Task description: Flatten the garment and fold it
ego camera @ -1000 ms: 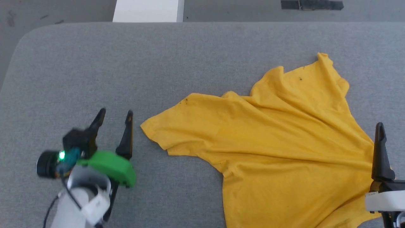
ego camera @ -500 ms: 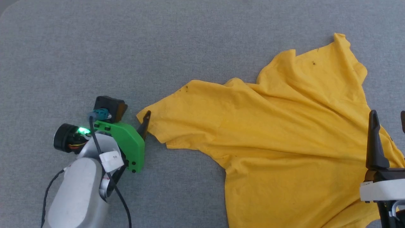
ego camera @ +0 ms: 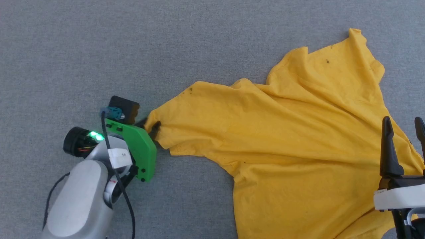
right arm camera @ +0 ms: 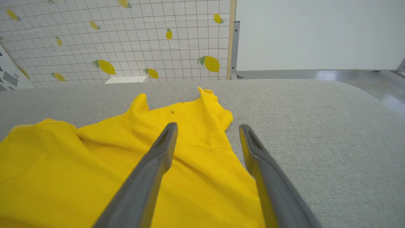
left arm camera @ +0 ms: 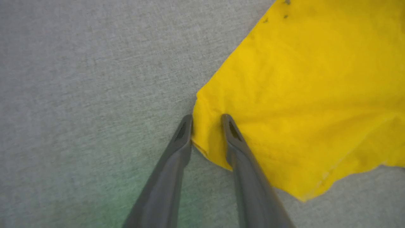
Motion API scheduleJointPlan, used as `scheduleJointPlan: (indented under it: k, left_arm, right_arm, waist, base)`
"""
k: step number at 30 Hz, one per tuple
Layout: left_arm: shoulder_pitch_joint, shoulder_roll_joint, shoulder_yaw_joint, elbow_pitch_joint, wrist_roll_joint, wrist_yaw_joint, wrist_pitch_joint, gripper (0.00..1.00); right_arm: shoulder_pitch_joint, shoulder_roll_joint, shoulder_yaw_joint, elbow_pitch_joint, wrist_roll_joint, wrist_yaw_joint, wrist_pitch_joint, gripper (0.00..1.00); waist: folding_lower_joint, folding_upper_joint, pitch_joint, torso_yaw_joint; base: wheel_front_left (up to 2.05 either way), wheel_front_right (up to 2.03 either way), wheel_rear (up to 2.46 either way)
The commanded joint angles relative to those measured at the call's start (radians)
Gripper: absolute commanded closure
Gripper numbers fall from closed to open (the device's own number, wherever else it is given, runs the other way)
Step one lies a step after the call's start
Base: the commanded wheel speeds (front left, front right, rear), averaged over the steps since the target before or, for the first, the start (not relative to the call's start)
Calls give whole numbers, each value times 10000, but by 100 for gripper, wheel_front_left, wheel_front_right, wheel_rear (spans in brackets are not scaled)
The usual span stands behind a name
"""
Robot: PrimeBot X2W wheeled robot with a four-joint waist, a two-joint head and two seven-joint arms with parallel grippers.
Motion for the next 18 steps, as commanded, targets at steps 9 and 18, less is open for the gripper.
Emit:
scheduleJointPlan:
  k: [9,18]
  left_arm:
    - [173,-172,211,253,34,522,-1567,100]
    - [1695,-829,2019,-958,-503,2062,-4553,100]
  right_arm:
    - [-309,7,31,477,135,-13,-203,0]
    - [-110,7,-62,911,224,-13,-384,0]
  waist:
    - [0,-1,-206,-30]
    - [0,-1,-1128,76]
  base:
    - [0,0,0]
    - [0,0,0]
